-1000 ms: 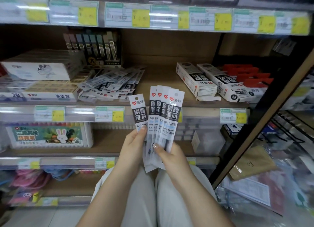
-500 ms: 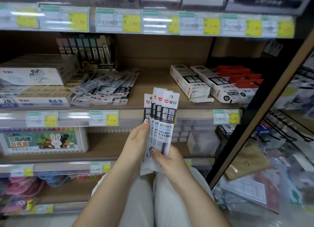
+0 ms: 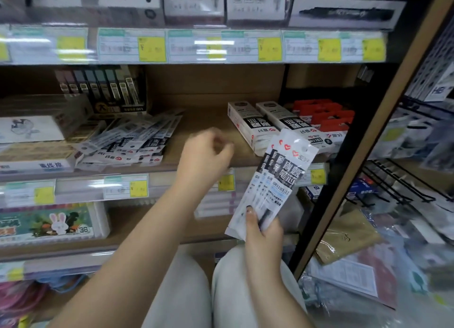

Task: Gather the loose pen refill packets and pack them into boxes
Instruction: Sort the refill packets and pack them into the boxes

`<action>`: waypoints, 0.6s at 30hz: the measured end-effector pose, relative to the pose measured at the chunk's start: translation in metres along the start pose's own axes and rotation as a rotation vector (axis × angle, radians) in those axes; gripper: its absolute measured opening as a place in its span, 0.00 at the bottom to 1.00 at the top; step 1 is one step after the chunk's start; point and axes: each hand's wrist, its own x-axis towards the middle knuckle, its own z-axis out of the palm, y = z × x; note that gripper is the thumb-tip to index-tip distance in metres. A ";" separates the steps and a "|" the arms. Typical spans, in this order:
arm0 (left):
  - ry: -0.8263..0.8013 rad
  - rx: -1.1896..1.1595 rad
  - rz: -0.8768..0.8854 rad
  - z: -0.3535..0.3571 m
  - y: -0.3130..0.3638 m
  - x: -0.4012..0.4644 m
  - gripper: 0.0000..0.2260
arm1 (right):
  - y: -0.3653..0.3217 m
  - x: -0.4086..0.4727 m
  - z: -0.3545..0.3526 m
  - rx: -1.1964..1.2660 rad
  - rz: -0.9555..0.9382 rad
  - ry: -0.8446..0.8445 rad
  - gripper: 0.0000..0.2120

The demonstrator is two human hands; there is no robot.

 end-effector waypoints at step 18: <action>0.060 0.150 0.156 0.034 0.026 0.030 0.10 | -0.005 0.008 -0.001 0.069 0.101 0.133 0.08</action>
